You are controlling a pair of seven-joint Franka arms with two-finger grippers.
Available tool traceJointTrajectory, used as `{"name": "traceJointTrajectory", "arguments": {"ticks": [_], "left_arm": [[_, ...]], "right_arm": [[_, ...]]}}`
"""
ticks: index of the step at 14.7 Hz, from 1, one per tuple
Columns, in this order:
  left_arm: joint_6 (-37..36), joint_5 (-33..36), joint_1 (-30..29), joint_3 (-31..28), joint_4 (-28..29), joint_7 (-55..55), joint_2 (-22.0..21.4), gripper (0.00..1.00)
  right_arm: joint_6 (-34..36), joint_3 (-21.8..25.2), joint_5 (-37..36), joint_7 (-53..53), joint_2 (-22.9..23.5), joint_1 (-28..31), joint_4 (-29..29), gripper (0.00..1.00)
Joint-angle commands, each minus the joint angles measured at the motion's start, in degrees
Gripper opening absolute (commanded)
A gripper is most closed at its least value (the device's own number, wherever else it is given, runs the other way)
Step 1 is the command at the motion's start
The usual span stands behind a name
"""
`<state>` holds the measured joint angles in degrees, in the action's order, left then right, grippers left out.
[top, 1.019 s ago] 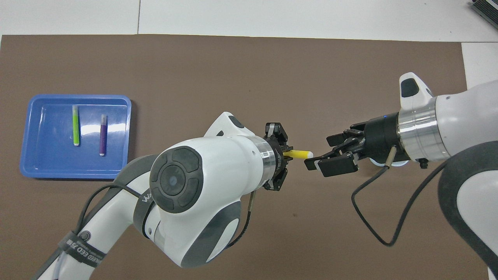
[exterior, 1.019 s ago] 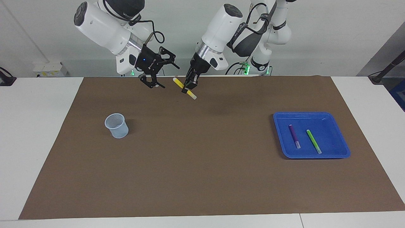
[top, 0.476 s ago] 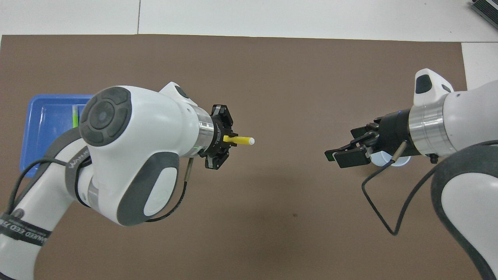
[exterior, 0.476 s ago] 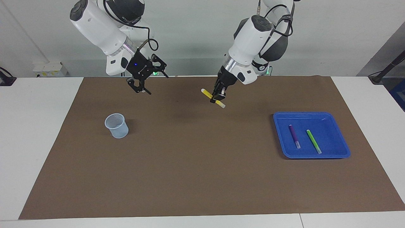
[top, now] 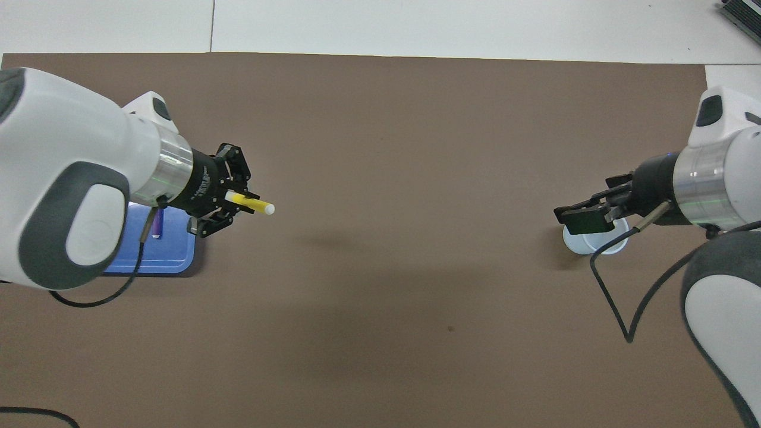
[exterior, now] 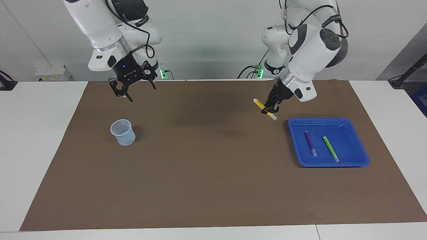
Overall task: Right arm passes pens to left for tray arrangement
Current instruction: 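Lower the yellow pen into the blue tray with the left gripper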
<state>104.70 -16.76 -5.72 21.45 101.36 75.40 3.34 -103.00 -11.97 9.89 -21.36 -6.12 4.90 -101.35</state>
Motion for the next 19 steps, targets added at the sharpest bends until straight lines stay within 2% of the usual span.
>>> {"name": "traceJointTrajectory", "arguments": {"ticks": [1, 4, 8, 11, 14, 16, 19], "left_arm": [[-4.06, 0.59, -6.12, 0.61, 0.76, -11.81, -2.02, 0.00], [-7.23, 2.51, -13.07, 0.26, 1.73, -29.29, -2.90, 0.00], [-6.18, 8.83, -20.11, 0.26, 3.49, -51.97, -3.26, 0.00], [-1.37, 14.46, -22.84, 0.26, 6.46, -69.21, -2.55, 0.00], [3.92, 17.45, -26.53, 0.26, 7.71, -75.72, 0.25, 0.00], [7.26, 20.79, -26.63, 0.26, 7.80, -81.89, 1.92, 0.00], [11.21, 25.89, -27.15, -0.18, 7.09, -82.52, 4.47, 0.00]], "right_arm": [[-0.10, -0.60, -5.40, 1.49, -0.38, 0.90, 1.41, 1.00], [0.08, -0.51, -6.81, 1.58, -0.47, 2.83, 2.03, 1.00], [-0.10, -1.12, -9.19, 1.58, -0.47, 5.72, 2.12, 1.00], [-0.01, -1.04, -9.45, 1.14, -0.29, 6.53, 2.64, 1.00], [-0.01, -1.04, -9.63, 1.14, -0.20, 6.62, 2.73, 1.00], [-0.10, -1.04, -9.63, 1.14, -0.03, 6.97, 3.08, 1.00], [0.34, -0.42, -9.54, 1.14, 0.06, 6.79, 3.09, 1.00]]}}
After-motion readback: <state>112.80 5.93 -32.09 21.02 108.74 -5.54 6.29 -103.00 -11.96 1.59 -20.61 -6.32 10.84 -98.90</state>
